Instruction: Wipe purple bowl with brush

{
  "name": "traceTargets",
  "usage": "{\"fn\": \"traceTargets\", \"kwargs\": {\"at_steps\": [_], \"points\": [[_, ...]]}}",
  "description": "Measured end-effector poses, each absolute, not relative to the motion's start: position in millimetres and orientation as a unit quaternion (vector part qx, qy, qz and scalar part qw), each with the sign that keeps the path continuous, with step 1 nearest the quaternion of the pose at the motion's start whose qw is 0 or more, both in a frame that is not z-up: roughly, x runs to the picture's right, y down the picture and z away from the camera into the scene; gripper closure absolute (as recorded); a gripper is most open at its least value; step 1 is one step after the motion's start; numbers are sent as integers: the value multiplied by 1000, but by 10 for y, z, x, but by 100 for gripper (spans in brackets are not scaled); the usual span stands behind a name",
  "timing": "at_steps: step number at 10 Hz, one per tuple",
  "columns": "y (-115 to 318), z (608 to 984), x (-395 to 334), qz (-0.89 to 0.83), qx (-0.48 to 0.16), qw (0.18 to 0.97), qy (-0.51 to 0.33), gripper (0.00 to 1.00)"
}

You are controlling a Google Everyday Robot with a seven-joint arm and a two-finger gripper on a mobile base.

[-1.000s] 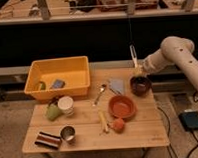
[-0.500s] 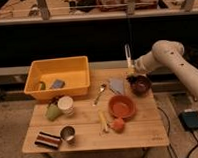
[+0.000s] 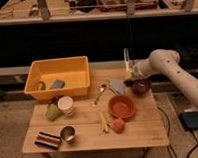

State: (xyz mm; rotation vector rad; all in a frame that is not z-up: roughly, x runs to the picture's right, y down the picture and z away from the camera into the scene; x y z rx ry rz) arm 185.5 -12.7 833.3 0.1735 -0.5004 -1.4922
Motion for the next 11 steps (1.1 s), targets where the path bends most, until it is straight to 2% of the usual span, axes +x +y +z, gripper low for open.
{"fn": "traceTargets", "kwargs": {"at_steps": [2, 4, 7, 11], "points": [[15, 8532, 1831, -666, 83, 710, -215, 83], [24, 8553, 1817, -666, 85, 710, -214, 83], [14, 8563, 1837, -663, 81, 714, -212, 83], [-142, 8852, 2106, -629, 54, 752, -189, 83]]}}
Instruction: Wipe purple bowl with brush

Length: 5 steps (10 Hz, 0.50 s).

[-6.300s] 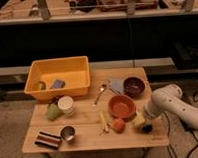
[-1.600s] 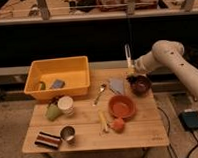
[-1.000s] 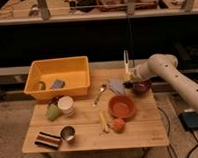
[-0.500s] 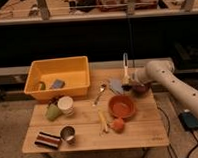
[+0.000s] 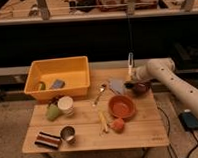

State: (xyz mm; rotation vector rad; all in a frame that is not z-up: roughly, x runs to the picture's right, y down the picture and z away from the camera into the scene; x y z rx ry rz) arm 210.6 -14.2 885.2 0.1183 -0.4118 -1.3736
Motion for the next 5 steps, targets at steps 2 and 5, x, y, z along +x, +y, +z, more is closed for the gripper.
{"fn": "traceTargets", "kwargs": {"at_steps": [2, 5], "points": [[-187, 8950, 2146, -617, 53, 766, -173, 83], [-203, 8958, 2249, -612, 58, 775, -146, 83]]}}
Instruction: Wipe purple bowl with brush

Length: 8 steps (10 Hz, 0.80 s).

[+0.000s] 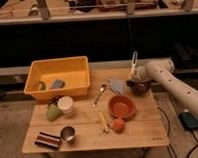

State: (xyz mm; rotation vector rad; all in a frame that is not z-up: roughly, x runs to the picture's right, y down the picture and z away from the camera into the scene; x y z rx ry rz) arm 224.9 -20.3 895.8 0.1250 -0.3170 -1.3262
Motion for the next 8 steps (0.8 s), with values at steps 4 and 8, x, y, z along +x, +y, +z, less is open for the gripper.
{"fn": "traceTargets", "kwargs": {"at_steps": [4, 8], "points": [[-275, 8928, 2711, -580, 79, 802, -123, 83], [-314, 9002, 2847, -557, 85, 815, -136, 83]]}}
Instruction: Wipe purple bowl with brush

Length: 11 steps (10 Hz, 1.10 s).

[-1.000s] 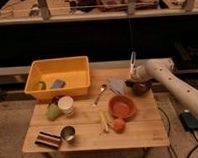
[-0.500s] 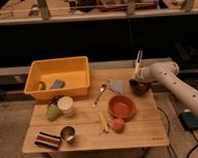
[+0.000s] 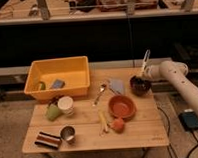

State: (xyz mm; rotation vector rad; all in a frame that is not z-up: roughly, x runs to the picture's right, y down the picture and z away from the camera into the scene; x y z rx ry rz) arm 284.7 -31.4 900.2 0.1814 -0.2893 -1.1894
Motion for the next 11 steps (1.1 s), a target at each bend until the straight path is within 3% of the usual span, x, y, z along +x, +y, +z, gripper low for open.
{"fn": "traceTargets", "kwargs": {"at_steps": [11], "points": [[-240, 9213, 2975, -609, 125, 772, -132, 83]]}}
